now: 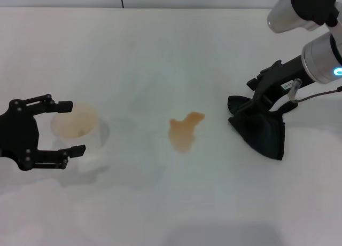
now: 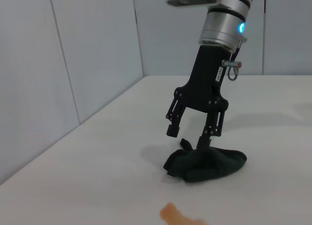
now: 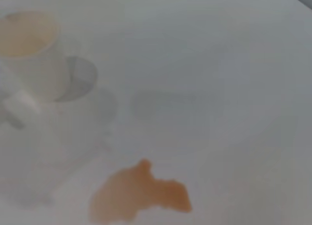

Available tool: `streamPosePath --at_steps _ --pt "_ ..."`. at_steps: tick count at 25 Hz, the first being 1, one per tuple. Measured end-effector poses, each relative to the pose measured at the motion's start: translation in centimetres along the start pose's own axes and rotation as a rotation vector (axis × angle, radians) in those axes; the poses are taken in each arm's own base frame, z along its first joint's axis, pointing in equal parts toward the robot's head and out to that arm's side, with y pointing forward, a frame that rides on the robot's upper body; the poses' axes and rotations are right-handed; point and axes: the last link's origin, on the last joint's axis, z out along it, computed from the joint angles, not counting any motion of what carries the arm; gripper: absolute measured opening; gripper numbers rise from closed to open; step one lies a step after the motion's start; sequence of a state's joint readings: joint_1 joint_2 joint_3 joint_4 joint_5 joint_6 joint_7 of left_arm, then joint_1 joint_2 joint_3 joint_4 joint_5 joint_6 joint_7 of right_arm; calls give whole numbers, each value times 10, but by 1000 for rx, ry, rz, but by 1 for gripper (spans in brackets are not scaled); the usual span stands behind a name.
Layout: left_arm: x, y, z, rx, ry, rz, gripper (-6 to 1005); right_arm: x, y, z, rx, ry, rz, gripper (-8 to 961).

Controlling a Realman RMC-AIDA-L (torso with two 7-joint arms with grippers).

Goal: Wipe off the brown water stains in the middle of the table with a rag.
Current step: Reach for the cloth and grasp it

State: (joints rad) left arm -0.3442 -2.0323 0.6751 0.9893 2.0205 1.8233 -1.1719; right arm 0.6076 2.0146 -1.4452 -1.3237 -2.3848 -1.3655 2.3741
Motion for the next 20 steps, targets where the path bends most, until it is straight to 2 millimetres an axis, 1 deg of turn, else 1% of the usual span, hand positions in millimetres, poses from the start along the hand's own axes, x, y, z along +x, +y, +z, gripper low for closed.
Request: streamPosePath --at_steps 9,10,14,20 --pt "0 -2 1 7 -8 7 894 11 -4 12 16 8 42 794" --pt "0 -2 1 8 -8 7 894 15 -4 14 13 11 54 791" --pt "0 -4 0 15 -12 9 894 19 0 16 5 16 61 780" --pt "0 -4 0 17 -13 10 893 24 -1 17 8 24 83 764"
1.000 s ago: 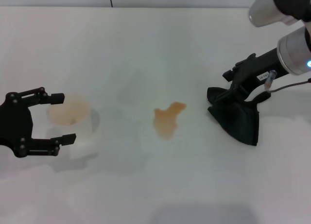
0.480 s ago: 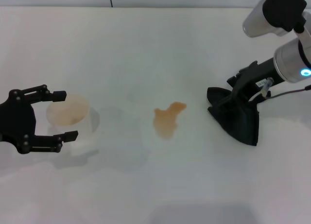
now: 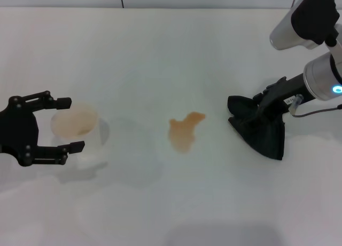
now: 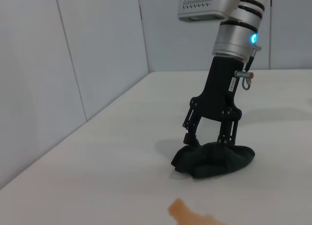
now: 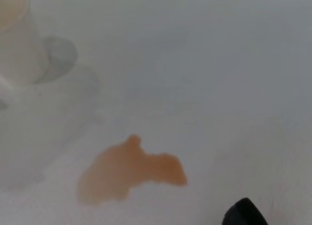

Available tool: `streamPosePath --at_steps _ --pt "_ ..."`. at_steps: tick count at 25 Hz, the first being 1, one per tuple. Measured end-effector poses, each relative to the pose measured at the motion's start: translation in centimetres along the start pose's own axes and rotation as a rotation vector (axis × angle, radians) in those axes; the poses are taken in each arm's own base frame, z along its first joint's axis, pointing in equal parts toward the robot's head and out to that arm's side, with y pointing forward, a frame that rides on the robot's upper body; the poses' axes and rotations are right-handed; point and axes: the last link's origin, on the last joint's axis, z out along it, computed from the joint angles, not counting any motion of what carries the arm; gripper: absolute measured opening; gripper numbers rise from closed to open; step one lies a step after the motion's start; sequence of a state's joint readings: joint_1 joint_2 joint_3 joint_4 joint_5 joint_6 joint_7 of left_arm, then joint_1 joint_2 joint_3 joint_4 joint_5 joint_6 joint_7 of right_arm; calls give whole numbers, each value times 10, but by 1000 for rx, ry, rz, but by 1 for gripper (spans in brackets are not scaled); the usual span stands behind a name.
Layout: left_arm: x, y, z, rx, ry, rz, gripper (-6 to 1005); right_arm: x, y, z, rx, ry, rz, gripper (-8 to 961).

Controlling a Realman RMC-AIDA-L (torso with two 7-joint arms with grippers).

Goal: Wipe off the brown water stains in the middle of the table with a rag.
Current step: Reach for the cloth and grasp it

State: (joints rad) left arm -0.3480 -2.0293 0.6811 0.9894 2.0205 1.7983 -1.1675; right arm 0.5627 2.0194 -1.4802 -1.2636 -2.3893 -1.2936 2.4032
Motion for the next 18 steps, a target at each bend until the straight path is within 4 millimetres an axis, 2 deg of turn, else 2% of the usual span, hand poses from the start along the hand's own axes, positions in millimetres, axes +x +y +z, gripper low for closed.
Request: streamPosePath --at_steps 18 --pt "-1 1 1 2 3 3 894 13 -7 6 22 30 25 689"
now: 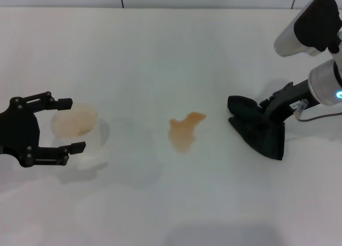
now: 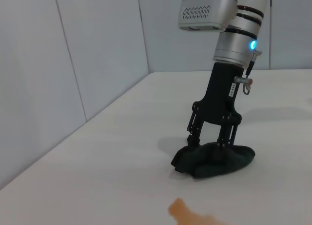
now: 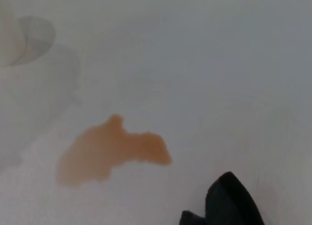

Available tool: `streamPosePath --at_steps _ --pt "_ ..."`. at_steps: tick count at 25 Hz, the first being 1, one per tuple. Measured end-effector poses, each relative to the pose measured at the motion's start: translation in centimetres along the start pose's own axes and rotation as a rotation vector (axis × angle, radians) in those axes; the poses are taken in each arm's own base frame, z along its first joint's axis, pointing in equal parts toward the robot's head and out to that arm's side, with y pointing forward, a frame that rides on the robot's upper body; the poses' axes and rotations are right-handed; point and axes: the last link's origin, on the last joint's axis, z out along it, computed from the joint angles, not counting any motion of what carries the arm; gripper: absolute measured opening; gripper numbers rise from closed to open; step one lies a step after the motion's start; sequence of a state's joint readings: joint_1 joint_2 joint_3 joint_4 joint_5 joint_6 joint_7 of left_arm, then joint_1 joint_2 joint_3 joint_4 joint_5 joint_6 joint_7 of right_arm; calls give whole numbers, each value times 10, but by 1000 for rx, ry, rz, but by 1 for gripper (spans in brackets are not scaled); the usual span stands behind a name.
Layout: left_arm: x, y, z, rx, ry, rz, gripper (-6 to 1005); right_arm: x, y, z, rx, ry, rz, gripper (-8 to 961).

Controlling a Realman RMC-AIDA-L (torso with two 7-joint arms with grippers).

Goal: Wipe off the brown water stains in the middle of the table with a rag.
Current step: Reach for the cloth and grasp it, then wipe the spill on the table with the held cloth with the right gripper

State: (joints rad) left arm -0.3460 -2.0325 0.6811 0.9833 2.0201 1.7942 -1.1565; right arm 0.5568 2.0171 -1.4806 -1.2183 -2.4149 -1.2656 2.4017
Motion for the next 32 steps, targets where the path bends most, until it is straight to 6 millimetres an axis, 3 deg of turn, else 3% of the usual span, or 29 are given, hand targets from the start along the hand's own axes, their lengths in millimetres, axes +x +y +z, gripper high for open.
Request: streamPosePath --at_steps 12,20,26,32 --pt "-1 0 1 7 -2 -2 894 1 2 4 0 6 -7 679" --pt "0 -1 2 7 0 0 893 -3 6 6 -3 10 -1 249" --pt "-1 0 2 8 2 8 893 -5 11 9 -6 18 -22 125" --pt "0 -1 2 9 5 10 893 -11 18 11 -14 16 -45 95"
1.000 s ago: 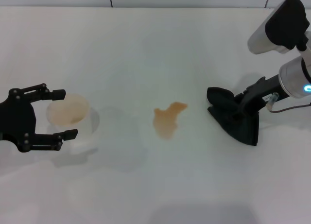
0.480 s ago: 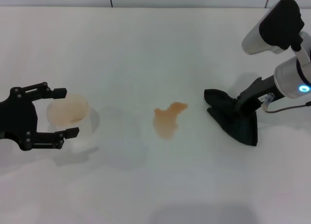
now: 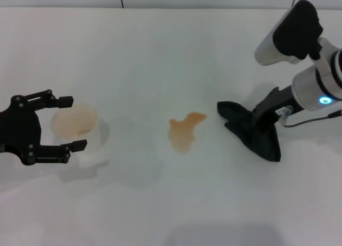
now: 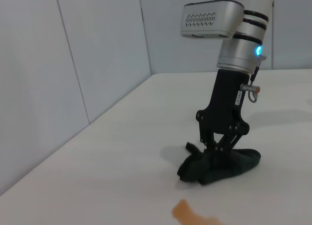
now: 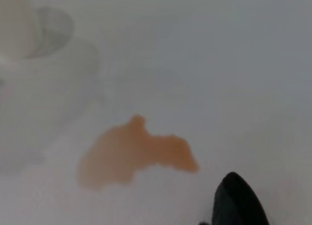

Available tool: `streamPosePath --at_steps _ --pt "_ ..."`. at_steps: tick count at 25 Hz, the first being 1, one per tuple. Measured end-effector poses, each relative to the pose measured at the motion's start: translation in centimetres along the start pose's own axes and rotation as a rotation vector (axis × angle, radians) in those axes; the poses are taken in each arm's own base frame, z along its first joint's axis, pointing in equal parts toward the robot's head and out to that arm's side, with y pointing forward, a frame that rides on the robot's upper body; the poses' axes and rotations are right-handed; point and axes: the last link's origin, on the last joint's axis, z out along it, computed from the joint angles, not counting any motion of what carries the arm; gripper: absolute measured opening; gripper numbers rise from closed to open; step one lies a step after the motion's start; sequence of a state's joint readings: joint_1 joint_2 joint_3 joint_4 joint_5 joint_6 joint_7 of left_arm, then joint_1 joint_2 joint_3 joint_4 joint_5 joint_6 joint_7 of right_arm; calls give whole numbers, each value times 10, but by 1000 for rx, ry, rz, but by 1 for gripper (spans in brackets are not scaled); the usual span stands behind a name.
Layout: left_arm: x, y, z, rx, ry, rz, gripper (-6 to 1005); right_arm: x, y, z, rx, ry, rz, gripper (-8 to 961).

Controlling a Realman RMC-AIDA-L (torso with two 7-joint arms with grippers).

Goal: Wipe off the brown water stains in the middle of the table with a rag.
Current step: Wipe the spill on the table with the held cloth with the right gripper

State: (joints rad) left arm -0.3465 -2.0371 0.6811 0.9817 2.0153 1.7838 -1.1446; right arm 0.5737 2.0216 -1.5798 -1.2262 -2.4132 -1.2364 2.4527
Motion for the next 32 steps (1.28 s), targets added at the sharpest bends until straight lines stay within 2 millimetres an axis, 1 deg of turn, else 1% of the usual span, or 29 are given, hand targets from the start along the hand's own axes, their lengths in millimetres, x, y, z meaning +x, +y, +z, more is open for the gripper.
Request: streamPosePath --at_steps 5,12,19,22,26,32 --pt "1 -1 0 3 1 14 893 -14 15 7 -9 -11 -28 95" --pt "3 -3 3 2 4 33 893 -32 48 22 -69 -10 -87 94" --pt "1 -1 1 7 2 27 894 -40 88 26 -175 -36 -158 94" --pt "0 0 1 5 3 26 894 -41 101 26 -215 -38 -168 93" --pt "1 1 2 2 6 25 894 -40 106 28 -236 -40 -162 93" --pt "1 2 4 0 11 23 894 -48 98 30 -202 -82 -141 93"
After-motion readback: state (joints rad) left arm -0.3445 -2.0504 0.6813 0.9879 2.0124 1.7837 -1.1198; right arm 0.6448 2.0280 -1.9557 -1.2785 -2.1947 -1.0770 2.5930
